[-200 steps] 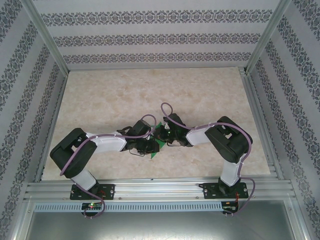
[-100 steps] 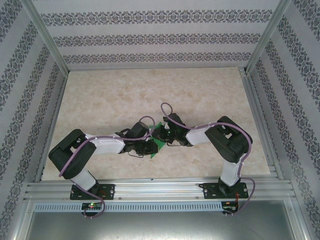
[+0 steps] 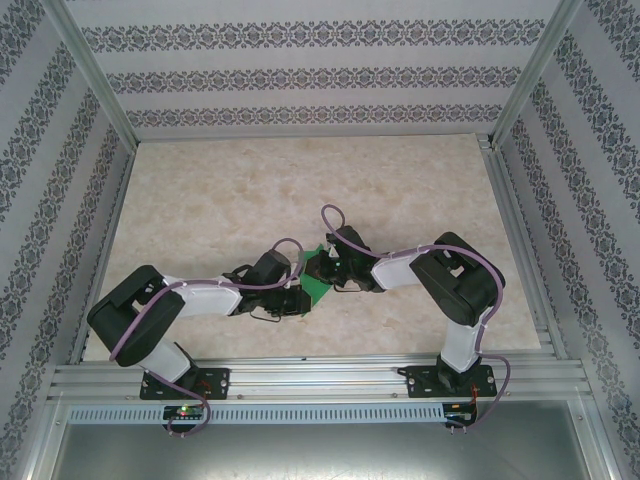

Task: Fold a paper plane with a square sheet of paper (pick it up from the middle)
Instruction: Fourth fold the wing at the center of the table.

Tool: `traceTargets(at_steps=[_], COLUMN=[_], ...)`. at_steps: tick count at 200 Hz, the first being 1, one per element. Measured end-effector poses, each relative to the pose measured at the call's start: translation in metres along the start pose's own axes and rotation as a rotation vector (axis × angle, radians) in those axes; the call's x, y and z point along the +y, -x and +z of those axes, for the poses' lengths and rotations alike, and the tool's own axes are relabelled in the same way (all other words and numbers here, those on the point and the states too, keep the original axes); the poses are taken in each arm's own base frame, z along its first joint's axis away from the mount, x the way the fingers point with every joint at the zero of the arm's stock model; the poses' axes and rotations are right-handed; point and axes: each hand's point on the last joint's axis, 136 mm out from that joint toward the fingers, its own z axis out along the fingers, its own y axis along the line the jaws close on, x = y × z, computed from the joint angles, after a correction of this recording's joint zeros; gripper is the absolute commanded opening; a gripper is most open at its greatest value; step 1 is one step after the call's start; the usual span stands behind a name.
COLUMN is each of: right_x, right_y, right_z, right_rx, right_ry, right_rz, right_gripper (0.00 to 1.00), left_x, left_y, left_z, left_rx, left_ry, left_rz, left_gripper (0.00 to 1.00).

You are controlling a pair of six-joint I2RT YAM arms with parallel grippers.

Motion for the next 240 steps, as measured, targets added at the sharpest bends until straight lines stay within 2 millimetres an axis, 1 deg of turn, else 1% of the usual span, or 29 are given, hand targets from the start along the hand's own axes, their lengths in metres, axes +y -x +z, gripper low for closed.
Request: traceTargets(at_steps=[41,60,70,100,110,121,134,149,182,196,214,227,240], right_x=[0.0,0.0,0.0,0.0,0.0,0.0,0.0,0.0,0.0,0.0,0.001,0.001,0.001], right_y=[0.0,0.0,0.001,0.0,0.001,0.0,0.001,0.002,0.002,0.002,0.002,0.002,0.002], right_z=[0.0,0.0,0.0,0.001,0.002,0.002,0.002,0.002,0.002,0.001,0.001,0.001,0.001], right_rx=[-0.002,-0.013,-0.019,-0.025,-0.03,-0.033,-0.039,-0.045,-0.048,-0.051,-0.059,-0.062,-0.062], right_ry=[-0.01,-0.02,-0.026,-0.042,-0.049,-0.051,-0.056,-0.059,-0.056,-0.057,-0.056,-0.054,-0.053], right_rz=[0.001,-0.003,-0.002,0.011,0.014,0.019,0.021,0.031,0.046,0.052,0.052,0.054,0.054], right_gripper=[0.13,0.13,0.13,0.13,0.13,0.14,0.14,0.14,0.14,0.14,0.15,0.15,0.15], left_x=[0.0,0.002,0.005,0.021,0.021,0.018,0.013,0.009,-0.006,-0.015,-0.024,-0.026,-0.024], left_y=[-0.002,-0.005,-0.011,-0.044,-0.048,-0.047,-0.045,-0.04,-0.012,0.001,0.017,0.025,0.028], left_z=[0.002,-0.001,-0.007,-0.03,-0.039,-0.047,-0.057,-0.064,-0.069,-0.066,-0.056,-0.046,-0.037], left_rx=[0.011,0.01,0.014,0.072,0.07,0.052,0.021,-0.003,-0.055,-0.066,-0.076,-0.072,-0.061], left_ry=[-0.005,-0.007,-0.001,0.06,0.069,0.067,0.06,0.055,0.045,0.036,0.023,0.019,0.021], left_rz=[0.013,0.015,0.011,-0.019,-0.019,-0.012,-0.001,0.002,-0.008,-0.006,-0.002,-0.007,-0.019], left_gripper=[0.15,0.15,0.15,0.16,0.17,0.18,0.19,0.21,0.21,0.21,0.21,0.2,0.2])
